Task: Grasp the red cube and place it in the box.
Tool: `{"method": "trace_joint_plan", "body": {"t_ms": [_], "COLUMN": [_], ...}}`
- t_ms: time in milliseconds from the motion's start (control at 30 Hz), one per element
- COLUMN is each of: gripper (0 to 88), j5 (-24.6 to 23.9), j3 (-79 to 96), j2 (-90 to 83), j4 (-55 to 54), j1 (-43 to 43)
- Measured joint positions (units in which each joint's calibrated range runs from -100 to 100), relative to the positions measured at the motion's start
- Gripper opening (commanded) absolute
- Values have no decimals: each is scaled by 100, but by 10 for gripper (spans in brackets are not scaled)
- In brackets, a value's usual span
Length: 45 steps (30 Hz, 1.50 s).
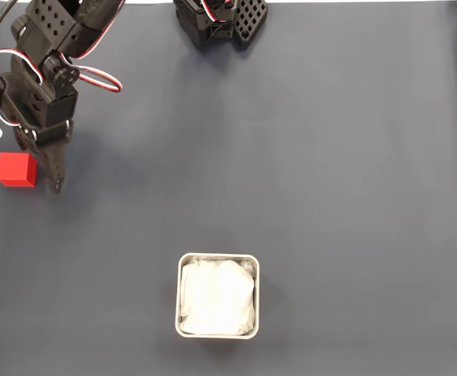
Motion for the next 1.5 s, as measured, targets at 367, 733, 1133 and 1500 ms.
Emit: {"method": "trace_joint_plan", "body": {"t_ms": [367, 733, 1133, 1500], "gripper": [321, 322, 323, 325], "j5": [0, 10, -20, -34], "j3": [-9, -145, -515, -678], "j2": [208, 452, 729, 816], "j4": [-127, -175, -191, -278], "j1": [0, 0, 0, 0]}}
